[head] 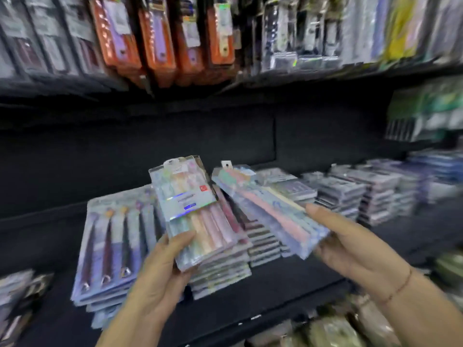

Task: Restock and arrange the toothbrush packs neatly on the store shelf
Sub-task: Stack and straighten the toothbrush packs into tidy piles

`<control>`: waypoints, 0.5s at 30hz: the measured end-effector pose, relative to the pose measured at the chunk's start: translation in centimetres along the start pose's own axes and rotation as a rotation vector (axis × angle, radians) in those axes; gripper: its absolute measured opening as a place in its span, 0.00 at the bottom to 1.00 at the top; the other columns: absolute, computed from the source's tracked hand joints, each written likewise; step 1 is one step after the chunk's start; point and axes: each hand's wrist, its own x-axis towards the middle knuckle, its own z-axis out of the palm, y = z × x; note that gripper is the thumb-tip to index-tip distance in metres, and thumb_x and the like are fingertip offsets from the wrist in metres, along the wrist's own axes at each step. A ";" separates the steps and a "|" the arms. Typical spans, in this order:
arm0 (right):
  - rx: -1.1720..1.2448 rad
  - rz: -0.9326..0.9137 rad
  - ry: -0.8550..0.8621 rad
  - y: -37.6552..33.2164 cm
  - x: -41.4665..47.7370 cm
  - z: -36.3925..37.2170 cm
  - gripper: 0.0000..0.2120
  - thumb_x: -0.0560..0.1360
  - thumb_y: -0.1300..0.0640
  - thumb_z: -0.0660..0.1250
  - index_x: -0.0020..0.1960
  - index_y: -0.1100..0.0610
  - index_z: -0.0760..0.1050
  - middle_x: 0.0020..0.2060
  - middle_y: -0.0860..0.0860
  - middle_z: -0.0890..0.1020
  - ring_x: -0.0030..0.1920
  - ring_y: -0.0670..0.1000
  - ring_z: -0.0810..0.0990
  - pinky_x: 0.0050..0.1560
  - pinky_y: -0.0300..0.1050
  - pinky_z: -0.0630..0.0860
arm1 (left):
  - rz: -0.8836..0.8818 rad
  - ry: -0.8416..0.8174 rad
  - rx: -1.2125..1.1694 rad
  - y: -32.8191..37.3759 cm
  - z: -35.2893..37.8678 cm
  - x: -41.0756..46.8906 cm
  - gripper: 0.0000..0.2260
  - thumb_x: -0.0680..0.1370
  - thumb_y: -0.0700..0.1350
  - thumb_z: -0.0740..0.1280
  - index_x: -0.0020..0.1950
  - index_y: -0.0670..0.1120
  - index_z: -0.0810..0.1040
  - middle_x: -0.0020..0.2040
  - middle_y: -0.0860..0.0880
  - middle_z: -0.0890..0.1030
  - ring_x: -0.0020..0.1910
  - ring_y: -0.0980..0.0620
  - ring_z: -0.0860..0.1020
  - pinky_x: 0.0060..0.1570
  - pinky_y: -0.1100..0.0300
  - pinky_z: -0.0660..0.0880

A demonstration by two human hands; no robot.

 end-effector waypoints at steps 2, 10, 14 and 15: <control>-0.024 -0.031 0.088 -1.3 -0.3 -3.1 0.39 0.63 0.49 0.82 0.69 0.61 0.73 0.69 0.65 0.70 0.64 0.62 0.75 0.58 0.59 0.73 | -0.020 -0.031 -0.013 -1.1 2.6 1.0 0.20 0.66 0.39 0.67 0.58 0.41 0.77 0.44 0.46 0.86 0.38 0.52 0.85 0.34 0.59 0.82; -0.053 -0.134 0.307 -7.0 2.2 -13.5 0.24 0.59 0.52 0.83 0.52 0.56 0.79 0.46 0.52 0.84 0.38 0.46 0.82 0.33 0.36 0.79 | -0.031 -0.066 0.031 -3.6 9.3 4.9 0.17 0.69 0.39 0.70 0.57 0.46 0.78 0.45 0.47 0.86 0.38 0.53 0.84 0.45 0.54 0.78; -0.055 -0.195 0.540 -9.5 6.3 -19.0 0.02 0.79 0.58 0.66 0.49 0.55 0.76 0.44 0.51 0.81 0.40 0.45 0.78 0.30 0.32 0.77 | -0.039 -0.051 0.034 -4.5 11.9 6.7 0.17 0.66 0.39 0.71 0.55 0.46 0.79 0.45 0.48 0.86 0.41 0.54 0.85 0.44 0.56 0.80; -0.072 -0.209 0.572 -10.1 7.3 -20.2 0.02 0.79 0.58 0.66 0.49 0.55 0.76 0.44 0.51 0.80 0.41 0.45 0.77 0.30 0.32 0.77 | -0.051 -0.042 0.044 -4.8 12.4 7.2 0.14 0.68 0.39 0.71 0.53 0.46 0.80 0.44 0.49 0.86 0.40 0.55 0.84 0.43 0.57 0.78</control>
